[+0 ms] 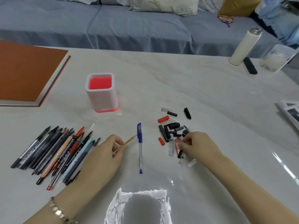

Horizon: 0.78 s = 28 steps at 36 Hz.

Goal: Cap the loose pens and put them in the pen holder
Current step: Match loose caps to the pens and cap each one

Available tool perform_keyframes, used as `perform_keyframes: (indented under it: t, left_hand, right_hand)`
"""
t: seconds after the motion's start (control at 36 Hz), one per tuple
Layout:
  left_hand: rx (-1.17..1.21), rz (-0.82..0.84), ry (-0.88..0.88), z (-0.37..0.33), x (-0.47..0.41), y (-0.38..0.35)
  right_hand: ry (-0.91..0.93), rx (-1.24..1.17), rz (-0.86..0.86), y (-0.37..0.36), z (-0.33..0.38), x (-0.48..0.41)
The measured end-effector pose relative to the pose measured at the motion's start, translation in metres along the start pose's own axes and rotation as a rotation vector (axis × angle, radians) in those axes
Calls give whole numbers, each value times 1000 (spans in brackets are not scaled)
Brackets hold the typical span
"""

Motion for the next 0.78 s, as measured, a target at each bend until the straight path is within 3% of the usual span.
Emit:
perform_keyframes:
  t: [0.11, 0.19, 0.36, 0.47, 0.69, 0.78]
  left_hand:
    - [14, 12, 22, 3, 3, 0]
    - [29, 12, 34, 4, 5, 0]
    - [156, 10, 41, 3, 6, 1]
    - [291, 21, 46, 0, 9, -4]
    - [514, 70, -9, -12, 20, -9]
    - [551, 84, -26, -14, 23, -7]
  right_hand:
    - [-38, 135, -95, -1, 4, -2]
    - [-43, 94, -116, -1, 5, -5]
    - [25, -416, -263, 17, 17, 11]
    - [57, -872, -140, 19, 42, 35]
    - [-24, -1362, 26, -7, 63, 57]
    - [-44, -1430, 5, -10, 65, 58]
Point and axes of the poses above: each hand's wrist, its own x-axis away from the middle knuckle, its own y-axis out of the back of the hand, z = x × y, the point moved 7 cm from there along -x, towards the middle knuckle, and after that the axes turned 2 degrees about -z, right-handed, at the moved point
